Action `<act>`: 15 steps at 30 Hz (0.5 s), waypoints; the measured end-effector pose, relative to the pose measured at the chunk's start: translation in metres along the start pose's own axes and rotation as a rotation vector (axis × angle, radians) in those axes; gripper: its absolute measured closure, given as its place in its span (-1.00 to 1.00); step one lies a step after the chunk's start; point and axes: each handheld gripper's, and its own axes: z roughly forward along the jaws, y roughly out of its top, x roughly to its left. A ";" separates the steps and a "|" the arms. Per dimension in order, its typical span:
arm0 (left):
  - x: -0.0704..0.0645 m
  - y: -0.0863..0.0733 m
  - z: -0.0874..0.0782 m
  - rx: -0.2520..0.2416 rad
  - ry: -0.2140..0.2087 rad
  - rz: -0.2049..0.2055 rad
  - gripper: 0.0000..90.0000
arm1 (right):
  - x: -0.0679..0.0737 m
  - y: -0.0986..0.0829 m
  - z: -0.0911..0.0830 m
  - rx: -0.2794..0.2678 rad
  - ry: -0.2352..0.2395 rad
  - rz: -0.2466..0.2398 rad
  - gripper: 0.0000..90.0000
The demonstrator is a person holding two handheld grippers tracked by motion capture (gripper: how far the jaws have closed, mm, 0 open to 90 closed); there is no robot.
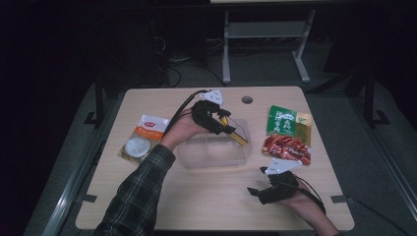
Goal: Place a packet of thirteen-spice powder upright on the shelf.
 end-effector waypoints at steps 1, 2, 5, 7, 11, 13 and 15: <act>0.000 0.001 0.001 0.001 0.001 0.003 -0.30 | 0.000 0.000 0.000 0.001 0.000 0.004 -0.69; 0.000 0.002 0.002 -0.004 -0.001 0.006 -0.30 | 0.000 0.000 0.000 0.002 0.001 0.004 -0.69; -0.001 0.005 0.006 -0.008 -0.007 0.006 -0.30 | 0.001 0.000 0.000 0.002 0.003 0.001 -0.69; -0.002 0.007 0.010 -0.005 -0.009 0.016 -0.30 | 0.001 0.000 0.000 0.000 0.005 0.000 -0.69; -0.003 0.009 0.017 -0.019 -0.016 0.016 -0.30 | 0.001 0.001 0.000 0.000 0.008 -0.002 -0.69; -0.003 0.010 0.021 -0.023 -0.017 0.014 -0.30 | 0.002 0.001 0.000 -0.001 0.009 -0.001 -0.69; -0.003 0.011 0.024 -0.026 -0.019 0.014 -0.30 | 0.002 0.001 0.000 0.000 0.011 -0.001 -0.69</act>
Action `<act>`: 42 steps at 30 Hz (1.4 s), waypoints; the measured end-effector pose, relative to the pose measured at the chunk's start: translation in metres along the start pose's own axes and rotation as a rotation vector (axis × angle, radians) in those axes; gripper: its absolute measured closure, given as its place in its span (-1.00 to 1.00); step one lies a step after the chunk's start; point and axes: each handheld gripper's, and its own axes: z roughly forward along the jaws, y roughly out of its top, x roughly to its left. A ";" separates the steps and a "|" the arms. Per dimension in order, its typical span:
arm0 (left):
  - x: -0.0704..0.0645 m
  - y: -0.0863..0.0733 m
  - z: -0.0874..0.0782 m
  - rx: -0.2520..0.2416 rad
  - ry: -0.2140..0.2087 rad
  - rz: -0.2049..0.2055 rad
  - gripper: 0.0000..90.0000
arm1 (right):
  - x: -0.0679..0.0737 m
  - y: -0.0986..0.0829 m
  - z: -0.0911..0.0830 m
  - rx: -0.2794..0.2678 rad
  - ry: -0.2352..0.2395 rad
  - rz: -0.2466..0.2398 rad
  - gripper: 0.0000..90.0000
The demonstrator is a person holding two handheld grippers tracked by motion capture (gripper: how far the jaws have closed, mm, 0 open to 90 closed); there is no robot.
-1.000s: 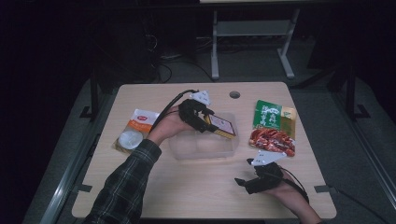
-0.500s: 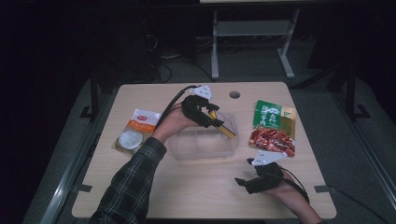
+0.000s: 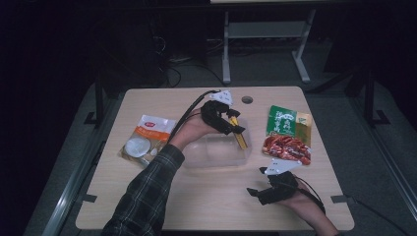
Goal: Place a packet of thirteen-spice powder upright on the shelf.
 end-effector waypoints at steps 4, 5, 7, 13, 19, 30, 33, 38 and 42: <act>-0.001 0.002 0.008 -0.001 -0.007 0.000 -0.30 | 0.000 0.000 0.000 -0.002 0.003 0.002 -0.69; 0.000 0.002 0.011 0.004 -0.009 0.006 -0.30 | 0.000 0.000 0.000 -0.002 0.003 0.001 -0.69; -0.001 0.002 0.015 0.014 -0.011 0.005 -0.30 | 0.000 0.000 0.000 -0.002 0.004 0.001 -0.69; -0.001 0.002 0.027 0.029 -0.014 0.010 -0.30 | 0.000 0.000 0.000 -0.002 0.004 -0.008 -0.69; 0.001 0.000 0.036 0.040 -0.033 0.004 -0.30 | -0.001 0.000 0.001 -0.001 0.009 -0.006 -0.69; -0.001 0.001 0.033 -0.015 -0.042 -0.041 -0.48 | -0.001 0.004 0.005 0.006 0.019 -0.011 -0.69; -0.005 0.001 0.024 -0.009 -0.018 -0.039 -0.61 | -0.001 0.005 0.006 0.006 0.021 -0.015 -0.69; -0.006 0.000 0.006 0.009 -0.011 -0.064 -0.70 | -0.002 0.004 0.006 0.006 0.019 -0.020 -0.69; -0.009 -0.006 -0.007 0.018 0.003 -0.082 -0.70 | -0.002 0.003 0.005 0.006 0.017 -0.015 -0.69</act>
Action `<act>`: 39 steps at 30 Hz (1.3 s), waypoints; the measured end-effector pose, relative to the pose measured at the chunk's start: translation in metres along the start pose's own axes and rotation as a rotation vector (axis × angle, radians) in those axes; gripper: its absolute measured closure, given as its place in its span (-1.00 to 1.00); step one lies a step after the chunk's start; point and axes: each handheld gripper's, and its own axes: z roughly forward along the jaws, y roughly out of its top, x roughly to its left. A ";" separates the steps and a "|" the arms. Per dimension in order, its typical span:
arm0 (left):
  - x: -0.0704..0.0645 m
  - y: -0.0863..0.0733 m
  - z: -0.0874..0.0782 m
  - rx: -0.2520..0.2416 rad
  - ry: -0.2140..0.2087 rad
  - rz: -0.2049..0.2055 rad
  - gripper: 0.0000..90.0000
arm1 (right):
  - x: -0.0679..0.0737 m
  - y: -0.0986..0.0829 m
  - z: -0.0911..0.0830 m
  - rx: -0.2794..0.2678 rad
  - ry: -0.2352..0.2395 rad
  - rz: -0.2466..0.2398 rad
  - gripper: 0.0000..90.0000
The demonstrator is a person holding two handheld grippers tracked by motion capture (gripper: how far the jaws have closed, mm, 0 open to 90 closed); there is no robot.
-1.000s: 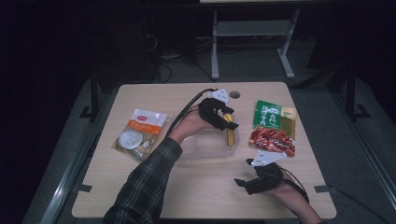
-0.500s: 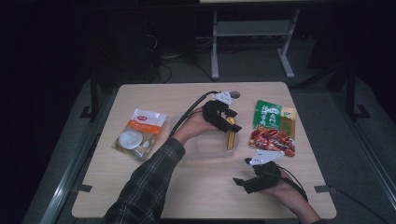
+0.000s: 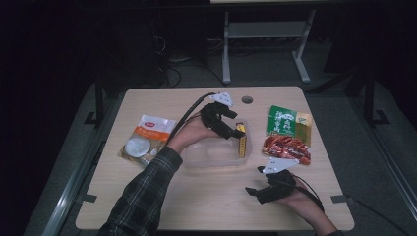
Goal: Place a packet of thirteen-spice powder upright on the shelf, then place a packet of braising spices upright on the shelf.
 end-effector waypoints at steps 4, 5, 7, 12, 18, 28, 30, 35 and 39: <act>-0.005 -0.011 -0.013 0.027 0.042 -0.023 -0.70 | 0.000 0.000 0.000 0.006 -0.003 0.011 -0.69; -0.007 -0.014 -0.016 0.029 0.048 -0.028 -0.70 | 0.000 0.000 0.000 0.007 -0.005 0.010 -0.69; -0.012 -0.019 -0.023 0.031 0.063 -0.033 -0.70 | 0.000 0.000 0.001 0.005 -0.006 0.011 -0.69; -0.025 -0.030 -0.036 0.048 0.089 -0.038 -0.70 | -0.002 0.000 0.001 0.007 -0.012 0.016 -0.69; -0.041 -0.042 -0.048 0.059 0.112 -0.046 -0.70 | -0.002 0.000 0.001 0.010 -0.016 0.013 -0.69; -0.059 -0.068 -0.063 0.065 0.126 -0.053 -0.69 | -0.002 -0.001 0.002 0.013 -0.021 0.017 -0.69; -0.063 -0.073 -0.065 0.064 0.129 -0.057 -0.69 | -0.002 -0.001 0.002 0.013 -0.022 0.017 -0.69; -0.072 -0.091 -0.072 0.045 0.141 -0.076 -0.69 | -0.002 -0.001 0.002 0.012 -0.024 0.017 -0.69; -0.081 -0.111 -0.078 0.024 0.149 -0.102 -0.69 | -0.002 -0.001 0.002 0.013 -0.024 0.020 -0.69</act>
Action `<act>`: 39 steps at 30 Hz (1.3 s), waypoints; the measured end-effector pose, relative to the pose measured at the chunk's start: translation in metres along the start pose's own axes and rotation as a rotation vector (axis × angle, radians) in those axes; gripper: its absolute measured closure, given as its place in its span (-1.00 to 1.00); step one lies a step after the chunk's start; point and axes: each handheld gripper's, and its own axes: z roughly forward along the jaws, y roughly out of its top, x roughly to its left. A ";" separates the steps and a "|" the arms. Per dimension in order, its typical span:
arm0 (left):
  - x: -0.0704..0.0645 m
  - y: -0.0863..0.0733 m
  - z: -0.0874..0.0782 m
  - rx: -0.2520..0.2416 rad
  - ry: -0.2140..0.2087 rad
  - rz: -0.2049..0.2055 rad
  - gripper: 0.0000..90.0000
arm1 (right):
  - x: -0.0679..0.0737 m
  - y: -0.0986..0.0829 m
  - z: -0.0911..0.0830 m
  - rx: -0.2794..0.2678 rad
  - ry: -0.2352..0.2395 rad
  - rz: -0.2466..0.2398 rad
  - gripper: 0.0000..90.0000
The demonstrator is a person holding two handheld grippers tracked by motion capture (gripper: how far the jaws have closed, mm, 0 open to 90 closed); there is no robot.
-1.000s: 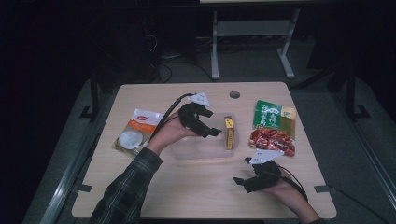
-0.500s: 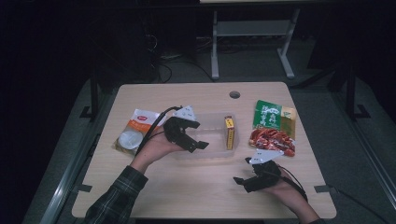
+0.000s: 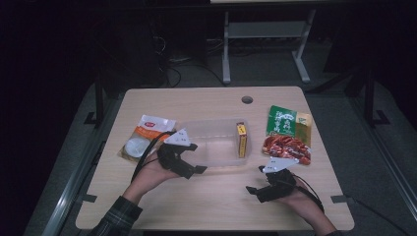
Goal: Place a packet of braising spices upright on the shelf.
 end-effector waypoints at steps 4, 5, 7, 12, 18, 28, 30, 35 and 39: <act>-0.007 -0.020 -0.005 0.005 0.017 -0.007 -0.69 | -0.001 0.000 0.001 0.012 -0.007 0.005 -0.70; -0.009 -0.024 -0.007 0.000 0.018 -0.014 -0.69 | -0.001 0.000 0.001 0.016 -0.006 0.007 -0.70; -0.011 -0.032 -0.011 -0.002 0.026 -0.019 -0.69 | -0.001 0.000 0.000 0.021 -0.007 0.007 -0.71; -0.016 -0.055 -0.023 -0.031 0.063 -0.061 -0.68 | -0.003 0.001 -0.002 0.050 -0.001 0.011 -0.71; -0.024 -0.081 -0.033 -0.039 0.092 -0.105 -0.68 | -0.006 0.002 -0.006 0.053 0.015 0.043 -0.59; -0.030 -0.102 -0.036 -0.010 0.107 -0.125 -0.67 | -0.018 0.013 -0.013 0.015 -0.026 0.092 0.21; -0.029 -0.101 -0.035 -0.013 0.100 -0.126 -0.67 | -0.024 0.015 -0.014 0.009 -0.035 0.102 0.43; -0.026 -0.101 -0.034 -0.002 0.103 -0.116 -0.66 | -0.042 0.015 -0.015 0.005 -0.052 0.144 0.84; -0.024 -0.102 -0.033 -0.007 0.109 -0.121 -0.66 | -0.056 0.017 -0.019 -0.017 -0.066 0.152 0.99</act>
